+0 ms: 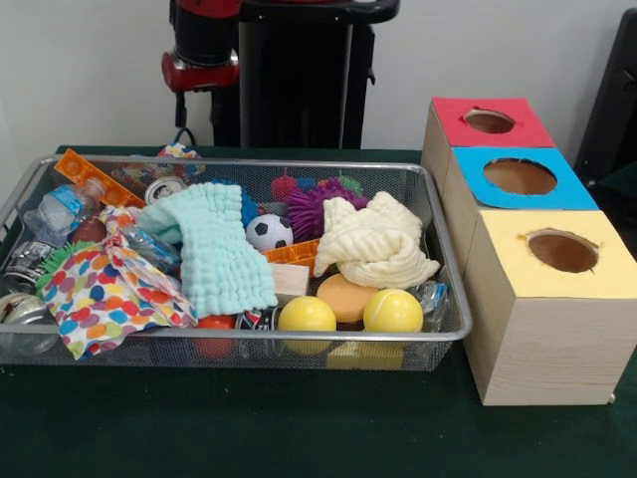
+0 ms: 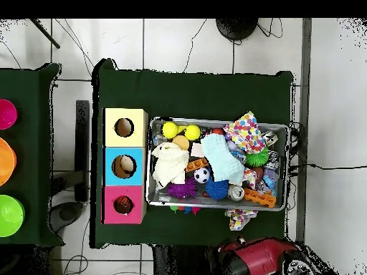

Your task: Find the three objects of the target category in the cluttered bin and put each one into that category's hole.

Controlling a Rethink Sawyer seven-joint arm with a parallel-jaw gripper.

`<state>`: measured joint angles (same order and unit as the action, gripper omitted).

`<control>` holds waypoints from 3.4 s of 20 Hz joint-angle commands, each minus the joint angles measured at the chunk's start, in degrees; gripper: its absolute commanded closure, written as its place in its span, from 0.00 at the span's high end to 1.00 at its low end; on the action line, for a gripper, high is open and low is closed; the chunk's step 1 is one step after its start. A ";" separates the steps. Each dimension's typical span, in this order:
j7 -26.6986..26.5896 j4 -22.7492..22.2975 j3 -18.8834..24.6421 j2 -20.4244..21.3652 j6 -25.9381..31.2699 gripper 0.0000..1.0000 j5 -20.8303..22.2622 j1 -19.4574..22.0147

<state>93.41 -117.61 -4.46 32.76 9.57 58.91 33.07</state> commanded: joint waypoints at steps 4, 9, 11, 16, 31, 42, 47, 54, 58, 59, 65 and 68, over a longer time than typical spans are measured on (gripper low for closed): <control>12.75 9.53 -3.69 -2.84 -5.77 1.00 -3.66 -3.12; 14.48 11.15 -7.15 -6.71 -9.97 1.00 -4.81 -5.86; 14.82 12.32 -8.90 -8.63 -12.05 1.00 -5.60 -7.13; 13.42 14.63 -11.28 -12.95 -16.31 1.00 -8.27 -7.88; 9.60 18.34 -9.70 -21.62 -23.29 1.00 -13.44 -3.58; 9.32 16.34 -7.48 -20.12 -22.41 1.00 -13.83 -1.06; 8.46 14.64 -1.90 -16.83 -17.03 1.00 -13.32 2.62; 3.71 15.27 5.22 -13.20 -4.35 1.00 -16.71 3.05; 2.77 15.68 6.40 -11.84 0.16 1.00 -18.39 2.30; 2.61 15.73 6.69 -11.51 0.86 1.00 -18.60 2.27; 2.79 15.30 7.79 -10.24 2.70 1.00 -18.83 2.54; 3.38 14.76 8.12 -9.89 2.47 1.00 -18.44 2.89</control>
<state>93.41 -108.90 -5.24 22.17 11.04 44.14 35.80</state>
